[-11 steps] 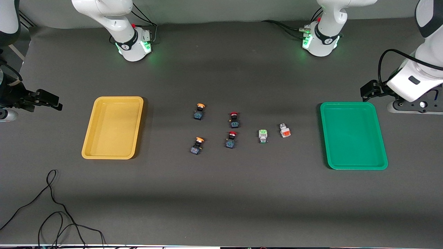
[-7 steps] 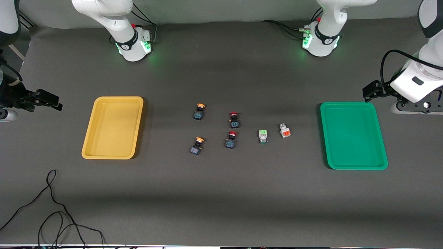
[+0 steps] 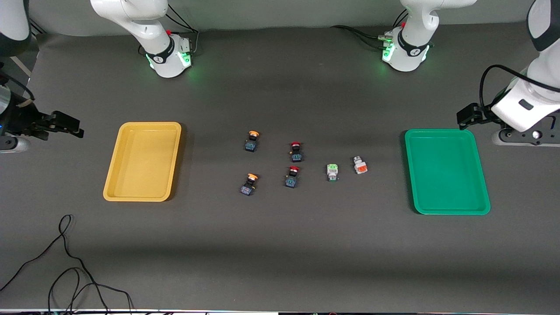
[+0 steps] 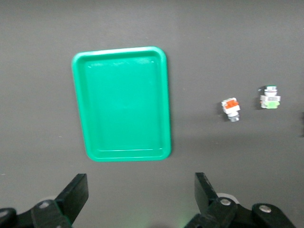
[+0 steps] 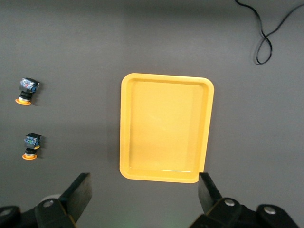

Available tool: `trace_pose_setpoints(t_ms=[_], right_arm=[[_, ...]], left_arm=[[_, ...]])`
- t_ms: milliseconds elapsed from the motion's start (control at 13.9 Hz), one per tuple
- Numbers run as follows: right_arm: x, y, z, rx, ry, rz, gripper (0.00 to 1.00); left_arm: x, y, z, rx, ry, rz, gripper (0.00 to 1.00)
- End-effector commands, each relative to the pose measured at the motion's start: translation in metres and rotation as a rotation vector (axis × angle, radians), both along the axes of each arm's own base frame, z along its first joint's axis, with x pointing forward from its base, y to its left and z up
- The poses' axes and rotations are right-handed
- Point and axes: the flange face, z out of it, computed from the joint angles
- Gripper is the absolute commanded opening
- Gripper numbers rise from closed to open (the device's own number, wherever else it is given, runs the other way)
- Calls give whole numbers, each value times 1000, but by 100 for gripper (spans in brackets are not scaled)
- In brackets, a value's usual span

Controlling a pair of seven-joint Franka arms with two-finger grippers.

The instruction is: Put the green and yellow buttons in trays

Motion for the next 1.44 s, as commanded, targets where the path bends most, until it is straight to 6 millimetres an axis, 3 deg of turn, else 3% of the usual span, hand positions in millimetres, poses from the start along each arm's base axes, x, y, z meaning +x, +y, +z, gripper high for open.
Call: trace_pose_setpoints(t_ms=[0, 144, 215, 359, 574, 790, 862, 1005, 1077, 1364], right_arm=[[-6, 37, -2, -10, 6, -16, 100], [-10, 92, -12, -15, 2, -44, 100], [-14, 126, -16, -18, 2, -61, 100], [-23, 195, -31, -17, 5, -92, 100], [-50, 301, -59, -5, 17, -142, 100], [-84, 375, -79, -19, 15, -237, 100], [-94, 388, -81, -21, 16, -230, 100], [-99, 388, -89, -33, 32, -221, 100], [-102, 387, -103, -37, 41, -218, 100], [-125, 386, -211, -1, -2, -212, 100]], left_arm=[[27, -8, -54, -62, 31, 66, 99], [46, -33, -106, -54, 38, 161, 98], [52, -54, -130, -49, 51, 166, 98], [62, -74, -188, -32, 95, 226, 98], [61, -121, -249, 2, 131, 289, 98], [58, -152, -312, 21, 148, 371, 98], [55, -163, -327, 25, 146, 387, 98], [47, -182, -356, 29, 148, 378, 98], [43, -183, -369, 26, 144, 376, 98], [17, -175, -407, 22, 133, 358, 97]])
